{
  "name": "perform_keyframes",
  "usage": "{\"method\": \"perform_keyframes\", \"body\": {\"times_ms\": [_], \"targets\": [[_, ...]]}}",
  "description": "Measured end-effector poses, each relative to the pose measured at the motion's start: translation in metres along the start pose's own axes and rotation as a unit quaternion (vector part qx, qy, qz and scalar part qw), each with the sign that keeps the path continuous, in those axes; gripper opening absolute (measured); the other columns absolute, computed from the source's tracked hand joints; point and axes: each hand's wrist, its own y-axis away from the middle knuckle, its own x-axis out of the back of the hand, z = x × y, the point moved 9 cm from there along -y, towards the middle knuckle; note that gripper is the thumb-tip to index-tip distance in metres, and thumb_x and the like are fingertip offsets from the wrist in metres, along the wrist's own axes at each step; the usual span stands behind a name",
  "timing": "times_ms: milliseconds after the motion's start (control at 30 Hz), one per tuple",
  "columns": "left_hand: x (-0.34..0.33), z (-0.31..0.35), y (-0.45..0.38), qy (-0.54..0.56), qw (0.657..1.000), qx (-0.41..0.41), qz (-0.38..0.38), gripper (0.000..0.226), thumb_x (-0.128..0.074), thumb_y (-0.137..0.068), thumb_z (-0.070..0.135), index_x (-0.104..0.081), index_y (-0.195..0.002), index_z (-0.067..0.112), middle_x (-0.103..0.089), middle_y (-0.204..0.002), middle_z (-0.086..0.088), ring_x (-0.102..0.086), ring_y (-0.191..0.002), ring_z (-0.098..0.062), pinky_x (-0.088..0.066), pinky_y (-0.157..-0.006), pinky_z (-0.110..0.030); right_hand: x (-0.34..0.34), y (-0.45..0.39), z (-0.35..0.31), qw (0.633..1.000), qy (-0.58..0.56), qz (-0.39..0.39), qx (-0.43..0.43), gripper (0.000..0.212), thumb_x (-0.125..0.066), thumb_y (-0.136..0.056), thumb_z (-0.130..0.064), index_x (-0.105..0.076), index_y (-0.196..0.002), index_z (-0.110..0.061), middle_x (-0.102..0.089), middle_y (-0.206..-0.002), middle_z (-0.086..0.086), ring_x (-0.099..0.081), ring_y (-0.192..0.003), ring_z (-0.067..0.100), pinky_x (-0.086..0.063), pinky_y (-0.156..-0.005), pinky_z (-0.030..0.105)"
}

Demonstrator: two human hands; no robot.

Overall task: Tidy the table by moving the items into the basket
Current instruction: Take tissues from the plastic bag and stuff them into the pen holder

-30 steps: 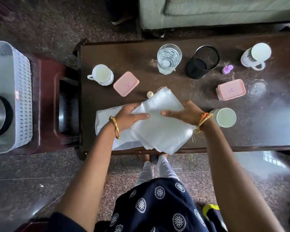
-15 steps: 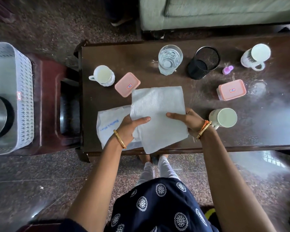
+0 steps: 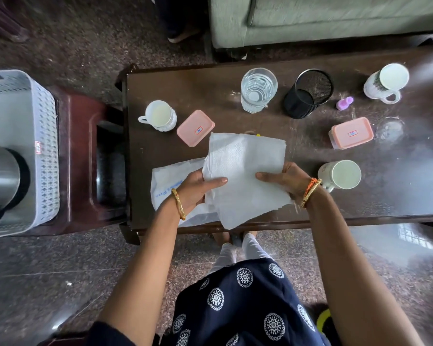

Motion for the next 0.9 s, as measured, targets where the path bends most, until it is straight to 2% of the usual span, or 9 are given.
{"method": "perform_keyframes", "body": {"times_ms": [100, 200, 300, 400, 533, 667, 767, 833, 900], "targets": [[0.002, 0.001, -0.003, -0.003, 1.0, 0.008, -0.005, 0.028, -0.062, -0.086, 0.012, -0.058, -0.112, 0.023, -0.064, -0.117, -0.004, -0.062, -0.11, -0.023, -0.053, -0.091, -0.041, 0.004, -0.001, -0.003, 1.0, -0.012, -0.005, 0.013, 0.033, -0.071, -0.077, -0.005, -0.064, -0.109, -0.001, -0.068, -0.106, 0.015, -0.066, -0.094, 0.032, -0.059, -0.074, 0.043], [0.002, -0.002, -0.007, 0.01, 1.0, 0.02, 0.001, 0.026, -0.063, -0.086, 0.011, -0.06, -0.109, 0.024, -0.066, -0.115, -0.003, -0.063, -0.108, -0.022, -0.056, -0.085, -0.036, 0.01, -0.002, -0.007, 0.999, -0.032, -0.006, 0.042, 0.023, -0.065, -0.081, 0.002, -0.065, -0.103, -0.002, -0.068, -0.101, 0.012, -0.067, -0.087, 0.029, -0.059, -0.075, 0.041], [0.001, -0.004, -0.01, 0.034, 0.999, 0.027, 0.011, 0.025, -0.061, -0.087, 0.011, -0.062, -0.109, 0.023, -0.067, -0.114, -0.003, -0.064, -0.106, -0.02, -0.058, -0.079, -0.032, 0.018, -0.002, -0.009, 0.996, -0.05, 0.009, 0.071, 0.016, -0.06, -0.084, 0.004, -0.067, -0.092, -0.007, -0.074, -0.079, 0.0, -0.07, -0.07, 0.016, -0.059, -0.065, 0.031], [-0.007, -0.001, -0.01, 0.035, 0.999, 0.03, 0.003, 0.034, -0.053, -0.092, 0.005, -0.056, -0.125, 0.012, -0.065, -0.115, -0.007, -0.063, -0.105, -0.021, -0.057, -0.078, -0.03, 0.026, -0.004, -0.01, 0.994, -0.055, 0.001, 0.093, 0.04, -0.053, -0.085, 0.012, -0.076, -0.073, -0.018, -0.073, -0.066, -0.006, -0.068, -0.06, 0.007, -0.056, -0.056, 0.023], [-0.018, 0.008, -0.018, -0.022, 0.998, 0.018, 0.048, 0.039, -0.037, -0.094, -0.008, -0.042, -0.132, -0.002, -0.062, -0.106, -0.015, -0.068, -0.087, -0.014, -0.055, -0.057, -0.015, 0.038, -0.005, -0.014, 0.994, -0.046, -0.025, 0.092, 0.051, -0.05, -0.086, 0.014, -0.077, -0.068, -0.025, -0.073, -0.069, -0.007, -0.069, -0.063, 0.009, -0.059, -0.061, 0.026], [-0.047, 0.015, -0.034, -0.006, 1.0, 0.013, 0.003, 0.032, -0.044, -0.093, -0.003, -0.068, -0.094, 0.017, -0.074, -0.08, 0.006, -0.066, -0.082, -0.016, -0.058, -0.063, -0.021, 0.075, 0.004, -0.023, 0.995, -0.01, 0.032, 0.092, 0.033, -0.05, -0.083, 0.02, -0.072, -0.082, -0.005, -0.07, -0.067, -0.004, -0.065, -0.064, 0.015, -0.057, -0.065, 0.033], [-0.071, 0.02, -0.046, -0.01, 0.999, 0.019, -0.025, 0.045, -0.035, -0.096, -0.003, -0.071, -0.092, 0.023, -0.073, -0.093, -0.002, -0.061, -0.092, -0.021, -0.056, -0.072, -0.024, 0.101, 0.014, -0.036, 0.995, 0.026, 0.054, 0.08, 0.023, -0.052, -0.083, 0.018, -0.059, -0.105, 0.014, -0.065, -0.089, 0.018, -0.059, -0.075, 0.033, -0.052, -0.075, 0.051], [-0.087, 0.025, -0.054, -0.011, 0.999, 0.029, -0.043, 0.047, -0.033, -0.095, -0.005, -0.071, -0.096, 0.023, -0.063, -0.107, -0.013, -0.05, -0.101, -0.029, -0.053, -0.079, -0.03, 0.113, 0.015, -0.05, 0.994, 0.04, 0.044, 0.088, 0.022, -0.05, -0.084, 0.02, -0.062, -0.098, 0.008, -0.062, -0.1, 0.022, -0.059, -0.084, 0.032, -0.054, -0.082, 0.043], [-0.104, 0.032, -0.062, 0.029, 0.997, 0.035, -0.054, 0.045, -0.034, -0.092, -0.006, -0.069, -0.099, 0.022, -0.06, -0.115, -0.013, -0.054, -0.105, -0.028, -0.056, -0.073, -0.026, 0.128, 0.014, -0.054, 0.997, 0.0, 0.053, 0.059, 0.028, -0.042, -0.087, 0.018, -0.063, -0.084, 0.0, -0.063, -0.094, 0.017, -0.065, -0.08, 0.024, -0.056, -0.077, 0.031]]}}
